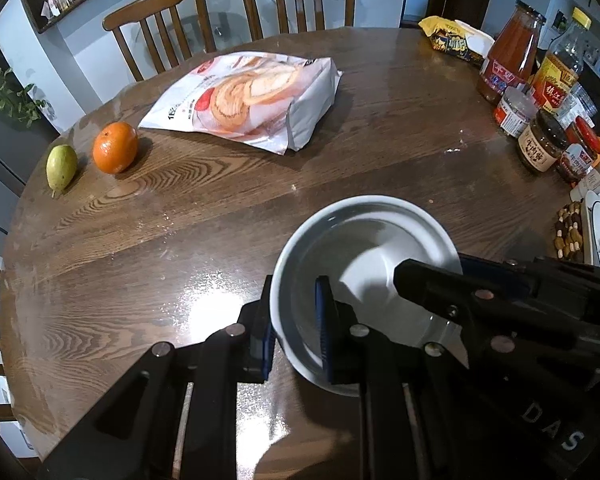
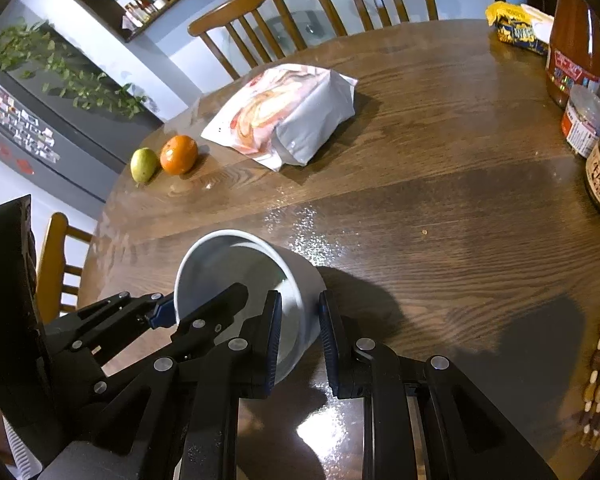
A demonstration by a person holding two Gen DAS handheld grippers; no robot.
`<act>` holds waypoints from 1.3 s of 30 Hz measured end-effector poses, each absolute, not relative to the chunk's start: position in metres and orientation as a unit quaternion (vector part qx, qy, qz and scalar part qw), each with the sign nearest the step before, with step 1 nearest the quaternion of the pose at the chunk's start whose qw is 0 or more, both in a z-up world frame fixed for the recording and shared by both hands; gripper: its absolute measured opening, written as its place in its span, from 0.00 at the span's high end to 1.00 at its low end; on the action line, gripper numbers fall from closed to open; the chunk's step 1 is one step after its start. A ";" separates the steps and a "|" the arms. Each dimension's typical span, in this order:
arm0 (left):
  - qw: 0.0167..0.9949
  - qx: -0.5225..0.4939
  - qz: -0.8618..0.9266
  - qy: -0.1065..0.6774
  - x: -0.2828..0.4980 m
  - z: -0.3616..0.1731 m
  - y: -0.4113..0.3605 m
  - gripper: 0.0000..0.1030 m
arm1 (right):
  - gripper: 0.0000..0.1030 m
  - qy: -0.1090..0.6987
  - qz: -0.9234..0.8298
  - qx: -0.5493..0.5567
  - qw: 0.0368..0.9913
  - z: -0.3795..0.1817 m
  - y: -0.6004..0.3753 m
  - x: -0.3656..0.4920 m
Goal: Organize plates and bowls
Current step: 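Lift and carry the white ramekin with both tools over the nested bowls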
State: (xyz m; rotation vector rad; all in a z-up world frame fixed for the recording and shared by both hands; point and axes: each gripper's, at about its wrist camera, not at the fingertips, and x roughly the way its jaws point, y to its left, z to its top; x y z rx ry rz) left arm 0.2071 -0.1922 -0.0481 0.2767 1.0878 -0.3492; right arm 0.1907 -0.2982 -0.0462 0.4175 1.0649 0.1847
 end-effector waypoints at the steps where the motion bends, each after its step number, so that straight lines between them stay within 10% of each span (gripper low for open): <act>1: 0.834 0.129 -0.165 0.511 0.206 -0.046 -0.191 0.85 | 0.78 0.501 0.087 0.197 0.838 -0.044 -0.298 0.189; 39: 0.871 0.130 -0.167 0.443 0.110 0.017 -0.164 0.83 | 0.78 0.449 0.090 0.171 0.872 0.021 -0.266 0.092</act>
